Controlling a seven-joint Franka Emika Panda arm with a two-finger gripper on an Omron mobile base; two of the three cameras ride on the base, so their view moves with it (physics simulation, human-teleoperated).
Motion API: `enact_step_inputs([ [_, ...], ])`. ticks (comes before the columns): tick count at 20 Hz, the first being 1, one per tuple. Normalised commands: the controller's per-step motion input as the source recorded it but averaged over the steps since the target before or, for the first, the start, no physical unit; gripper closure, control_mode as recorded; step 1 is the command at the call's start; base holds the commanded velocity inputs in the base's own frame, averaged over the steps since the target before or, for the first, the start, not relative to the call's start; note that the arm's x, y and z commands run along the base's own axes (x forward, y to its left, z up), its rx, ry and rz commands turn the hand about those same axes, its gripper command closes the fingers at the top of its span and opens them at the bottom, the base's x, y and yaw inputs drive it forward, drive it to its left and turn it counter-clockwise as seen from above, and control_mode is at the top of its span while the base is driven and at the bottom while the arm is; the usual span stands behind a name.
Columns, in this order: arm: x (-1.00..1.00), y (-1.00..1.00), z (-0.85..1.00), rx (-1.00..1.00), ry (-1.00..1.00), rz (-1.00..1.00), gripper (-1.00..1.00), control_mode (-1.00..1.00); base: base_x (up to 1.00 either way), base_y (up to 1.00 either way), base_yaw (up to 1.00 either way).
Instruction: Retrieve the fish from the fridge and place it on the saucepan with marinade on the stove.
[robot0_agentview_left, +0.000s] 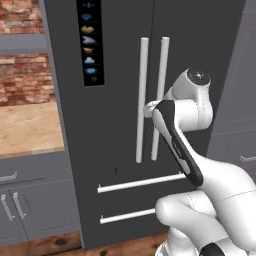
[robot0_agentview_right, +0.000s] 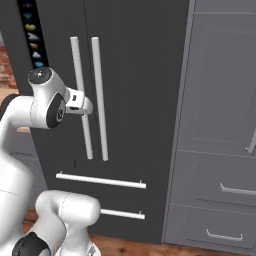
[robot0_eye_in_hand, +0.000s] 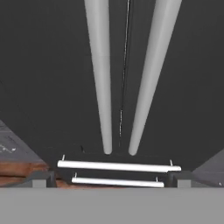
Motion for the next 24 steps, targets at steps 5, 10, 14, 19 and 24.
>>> enact_step_inputs([
  [5, 0.12, 0.34, 0.0, 0.0, -0.23, 0.0, -1.0, -1.0, 0.0, 0.0, 0.0],
  [10, 0.2, 0.0, 0.0, 0.0, 0.0, 0.0, -1.0, -1.0, 0.0, 0.0, 0.0],
  [14, 0.39, 0.0, 0.0, 0.0, 0.0, 0.0, -1.0, -1.0, 0.0, 0.0, 0.0],
  [19, 0.52, 0.0, 0.0, 0.0, 0.0, 0.0, -1.0, -1.0, 0.0, 0.0, 0.0],
  [24, 0.47, 0.0, 0.0, 0.0, 0.0, 0.0, -1.0, -1.0, 0.0, 0.0, 0.0],
])
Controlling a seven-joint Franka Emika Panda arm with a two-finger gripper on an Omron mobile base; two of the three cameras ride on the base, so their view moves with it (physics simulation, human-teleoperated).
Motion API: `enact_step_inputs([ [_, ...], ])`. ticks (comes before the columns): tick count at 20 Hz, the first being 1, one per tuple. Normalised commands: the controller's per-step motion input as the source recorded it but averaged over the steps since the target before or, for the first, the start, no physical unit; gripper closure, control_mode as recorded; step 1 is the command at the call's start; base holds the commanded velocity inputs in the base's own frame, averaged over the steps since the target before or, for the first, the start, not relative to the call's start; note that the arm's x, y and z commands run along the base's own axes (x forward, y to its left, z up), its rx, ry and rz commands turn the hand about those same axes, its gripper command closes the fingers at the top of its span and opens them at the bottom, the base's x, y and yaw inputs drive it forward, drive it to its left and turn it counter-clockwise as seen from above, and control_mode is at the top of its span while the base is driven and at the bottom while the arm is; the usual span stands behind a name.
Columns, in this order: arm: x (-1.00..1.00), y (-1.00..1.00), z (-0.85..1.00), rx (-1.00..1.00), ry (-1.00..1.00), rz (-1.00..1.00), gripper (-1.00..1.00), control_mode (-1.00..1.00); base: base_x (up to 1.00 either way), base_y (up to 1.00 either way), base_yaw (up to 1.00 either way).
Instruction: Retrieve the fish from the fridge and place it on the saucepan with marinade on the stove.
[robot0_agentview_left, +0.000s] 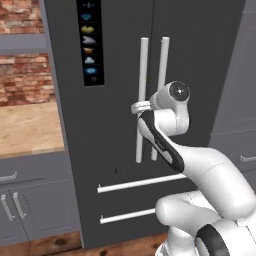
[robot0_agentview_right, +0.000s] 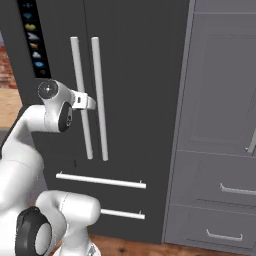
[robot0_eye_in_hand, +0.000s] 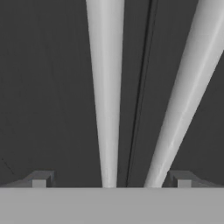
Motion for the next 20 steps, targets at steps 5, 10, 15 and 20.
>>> enact_step_inputs([
  [5, 0.52, 0.01, 0.0, 0.0, 0.0, 0.0, -1.0, -1.0, 0.0, 0.0, 0.0],
  [10, 0.51, 0.02, -0.02, 0.0, 0.0, 0.0, -1.0, -1.0, 0.0, 0.0, 0.0],
  [15, 0.45, 0.06, -0.09, 0.0, 0.0, 0.0, -1.0, -1.0, 0.0, 0.0, 0.0],
  [20, 0.43, 0.14, -0.15, 0.0, 0.0, 0.0, -1.0, -1.0, 0.0, 0.0, 0.0],
])
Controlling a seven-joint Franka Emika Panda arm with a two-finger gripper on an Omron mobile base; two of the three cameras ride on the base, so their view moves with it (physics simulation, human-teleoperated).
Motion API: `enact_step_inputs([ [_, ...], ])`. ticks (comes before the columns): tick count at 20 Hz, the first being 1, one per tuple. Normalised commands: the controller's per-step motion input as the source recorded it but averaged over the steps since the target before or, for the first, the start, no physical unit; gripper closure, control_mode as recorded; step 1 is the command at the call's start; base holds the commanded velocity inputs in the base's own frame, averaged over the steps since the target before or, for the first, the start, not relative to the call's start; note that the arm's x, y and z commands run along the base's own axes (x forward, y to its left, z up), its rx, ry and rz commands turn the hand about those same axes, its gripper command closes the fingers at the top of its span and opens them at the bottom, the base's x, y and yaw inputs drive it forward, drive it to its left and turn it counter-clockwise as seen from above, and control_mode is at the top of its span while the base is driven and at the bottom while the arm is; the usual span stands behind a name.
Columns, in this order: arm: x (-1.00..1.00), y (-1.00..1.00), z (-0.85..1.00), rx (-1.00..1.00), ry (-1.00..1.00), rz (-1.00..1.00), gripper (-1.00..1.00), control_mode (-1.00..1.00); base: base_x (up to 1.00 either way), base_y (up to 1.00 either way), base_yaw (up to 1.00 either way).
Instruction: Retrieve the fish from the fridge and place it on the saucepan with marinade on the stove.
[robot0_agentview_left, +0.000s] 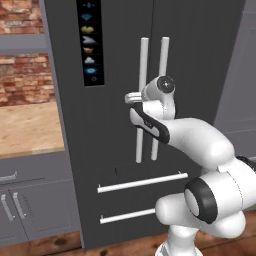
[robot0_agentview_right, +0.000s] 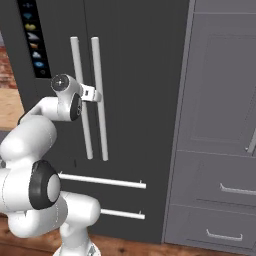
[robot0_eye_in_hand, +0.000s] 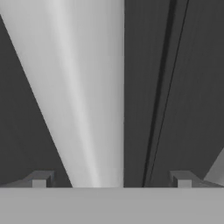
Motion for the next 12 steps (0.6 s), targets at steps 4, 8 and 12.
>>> enact_step_inputs([
  [4, 0.46, 0.21, -0.18, -0.02, 0.0, 0.0, -1.0, -1.0, 0.0, 0.0, 0.0],
  [8, 0.5, 0.17, -0.17, -0.04, 0.0, 0.0, 1.0, -1.0, 0.0, 0.0, 0.0],
  [12, 0.19, 0.03, -0.08, -0.03, 0.0, 0.0, 1.0, -1.0, 0.0, 0.0, 0.0],
])
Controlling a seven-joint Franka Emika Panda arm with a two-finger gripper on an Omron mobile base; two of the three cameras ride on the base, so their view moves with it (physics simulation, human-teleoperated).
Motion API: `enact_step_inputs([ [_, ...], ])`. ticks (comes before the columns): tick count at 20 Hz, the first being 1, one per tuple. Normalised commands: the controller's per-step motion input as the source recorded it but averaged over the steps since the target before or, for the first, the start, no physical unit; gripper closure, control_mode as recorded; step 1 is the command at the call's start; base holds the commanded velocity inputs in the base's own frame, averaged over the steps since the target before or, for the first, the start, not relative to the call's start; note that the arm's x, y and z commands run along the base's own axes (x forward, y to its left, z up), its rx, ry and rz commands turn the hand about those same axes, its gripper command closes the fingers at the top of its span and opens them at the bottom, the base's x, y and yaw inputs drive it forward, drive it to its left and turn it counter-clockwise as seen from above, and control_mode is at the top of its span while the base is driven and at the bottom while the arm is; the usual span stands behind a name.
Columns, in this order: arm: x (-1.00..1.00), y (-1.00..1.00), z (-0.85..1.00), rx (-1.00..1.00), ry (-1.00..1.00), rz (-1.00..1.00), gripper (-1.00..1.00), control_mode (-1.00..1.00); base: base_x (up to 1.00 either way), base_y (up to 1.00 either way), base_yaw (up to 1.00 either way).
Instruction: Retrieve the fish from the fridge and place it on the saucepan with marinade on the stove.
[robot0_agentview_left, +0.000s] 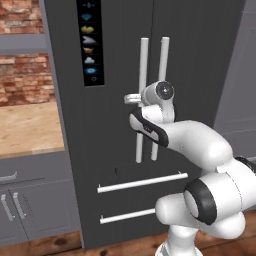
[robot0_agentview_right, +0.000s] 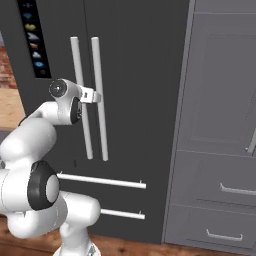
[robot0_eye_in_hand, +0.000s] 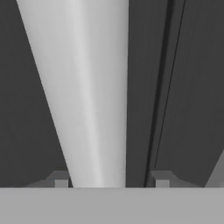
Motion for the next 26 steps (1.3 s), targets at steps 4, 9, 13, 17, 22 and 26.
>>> enact_step_inputs([
  [4, 0.0, 0.0, 0.0, 0.0, 0.0, 0.0, 1.0, -1.0, 0.0, 0.0, 0.0],
  [9, -0.04, 0.36, -0.11, 0.04, 0.02, -0.12, 1.0, -1.0, 0.0, 0.0, 0.0],
  [13, -0.41, 0.93, -0.02, 0.14, 0.0, -0.21, 1.0, -1.0, 0.0, 0.0, 0.0],
  [17, -0.65, 1.0, -0.05, 0.18, -0.01, -0.16, 1.0, -1.0, 0.0, 0.0, 0.0],
  [22, -0.85, 1.0, -0.01, 0.2, -0.01, -0.12, 1.0, -1.0, 0.0, 0.0, 0.0],
  [26, -0.89, 1.0, -0.04, 0.2, 0.0, -0.06, 1.0, -1.0, 0.0, 0.0, 0.0],
])
